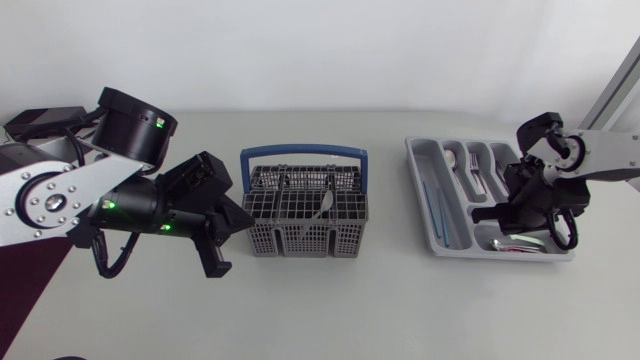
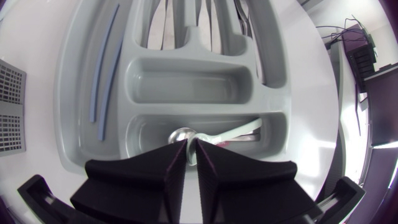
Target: Unload the cutlery basket into the drawer organizer.
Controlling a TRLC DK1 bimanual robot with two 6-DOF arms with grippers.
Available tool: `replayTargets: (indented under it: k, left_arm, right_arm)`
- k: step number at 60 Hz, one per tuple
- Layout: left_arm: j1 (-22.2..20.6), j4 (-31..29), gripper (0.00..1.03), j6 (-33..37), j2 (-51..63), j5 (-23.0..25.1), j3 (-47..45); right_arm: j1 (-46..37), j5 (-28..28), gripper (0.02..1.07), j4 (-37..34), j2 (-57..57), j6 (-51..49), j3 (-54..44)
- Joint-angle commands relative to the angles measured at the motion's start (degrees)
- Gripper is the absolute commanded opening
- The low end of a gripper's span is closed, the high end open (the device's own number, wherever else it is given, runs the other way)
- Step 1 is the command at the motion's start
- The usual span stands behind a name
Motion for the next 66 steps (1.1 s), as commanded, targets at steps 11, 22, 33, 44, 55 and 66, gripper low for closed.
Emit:
replayTargets:
  k: [11, 22, 33, 44, 55, 66]
  left_arm:
    - [0.1, -0.4, 0.19, 0.4, 0.2, 0.3, 1.7]
    - [0.2, -0.6, 0.19, 1.5, 1.3, 0.3, 3.2]
    - [-2.1, -2.1, 0.2, 4.1, 4.9, 0.3, 8.4]
    - [-5.1, -4.3, 0.37, 10.8, 9.0, 0.5, 14.2]
    - [-6.8, -7.0, 0.56, 18.9, 14.5, 0.5, 18.8]
    - [-7.8, -8.3, 0.64, 23.1, 18.3, 0.5, 21.6]
  right_arm:
    - [3.6, -0.3, 0.44, 1.1, 3.9, 4.7, 1.1]
    - [4.0, -1.1, 0.89, -0.1, 0.0, 4.6, 0.6]
    - [4.1, -10.2, 1.02, -0.5, -11.2, 2.3, -2.9]
    - [5.4, -19.1, 1.02, -2.2, -14.8, -1.1, -4.7]
    - [7.4, -25.9, 1.02, -2.1, -15.6, -1.7, -6.2]
    - [11.2, -27.8, 1.02, 0.0, -18.8, -1.8, -7.5]
